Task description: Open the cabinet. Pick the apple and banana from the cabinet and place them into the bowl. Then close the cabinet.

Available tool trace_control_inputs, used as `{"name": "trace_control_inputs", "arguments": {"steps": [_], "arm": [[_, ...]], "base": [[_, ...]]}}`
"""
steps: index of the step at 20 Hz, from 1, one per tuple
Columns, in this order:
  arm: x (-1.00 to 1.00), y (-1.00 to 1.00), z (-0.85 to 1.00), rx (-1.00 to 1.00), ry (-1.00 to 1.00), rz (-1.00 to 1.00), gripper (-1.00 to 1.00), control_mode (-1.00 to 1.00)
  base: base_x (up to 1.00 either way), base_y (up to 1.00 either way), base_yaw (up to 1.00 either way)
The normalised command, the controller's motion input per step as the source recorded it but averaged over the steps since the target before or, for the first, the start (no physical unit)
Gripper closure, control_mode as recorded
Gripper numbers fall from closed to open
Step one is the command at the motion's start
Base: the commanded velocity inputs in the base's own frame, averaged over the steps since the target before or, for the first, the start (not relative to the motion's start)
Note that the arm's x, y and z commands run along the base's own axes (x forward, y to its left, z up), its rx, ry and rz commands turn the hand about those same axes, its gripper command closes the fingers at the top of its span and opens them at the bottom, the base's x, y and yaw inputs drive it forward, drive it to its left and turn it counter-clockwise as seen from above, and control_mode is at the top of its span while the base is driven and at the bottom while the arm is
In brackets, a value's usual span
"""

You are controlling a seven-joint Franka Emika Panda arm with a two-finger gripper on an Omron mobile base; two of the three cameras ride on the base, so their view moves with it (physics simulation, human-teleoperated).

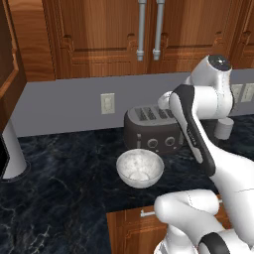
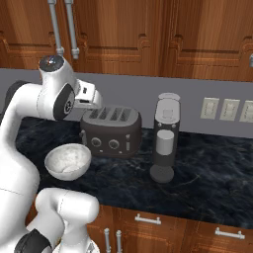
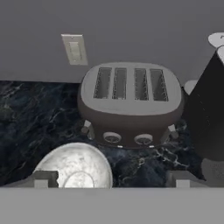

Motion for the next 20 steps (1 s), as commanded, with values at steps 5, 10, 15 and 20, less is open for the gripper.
{"name": "trace_control_inputs", "arguments": {"steps": [5,10,15,20], "arm": [[-0.21,0.0,0.65,0.0,-0.44,0.0,-1.0,-1.0],[-0.14,0.0,0.68,0.0,-0.45,0.0,-1.0,-1.0],[-0.16,0.0,0.57,0.0,-0.44,0.0,-1.0,-1.0],[-0.16,0.0,0.26,0.03,-0.35,0.0,-1.0,-1.0]], "base": [[0.0,0.0,0.0],[0.0,0.0,0.0],[0.0,0.0,0.0],[0.0,0.0,0.0]]}}
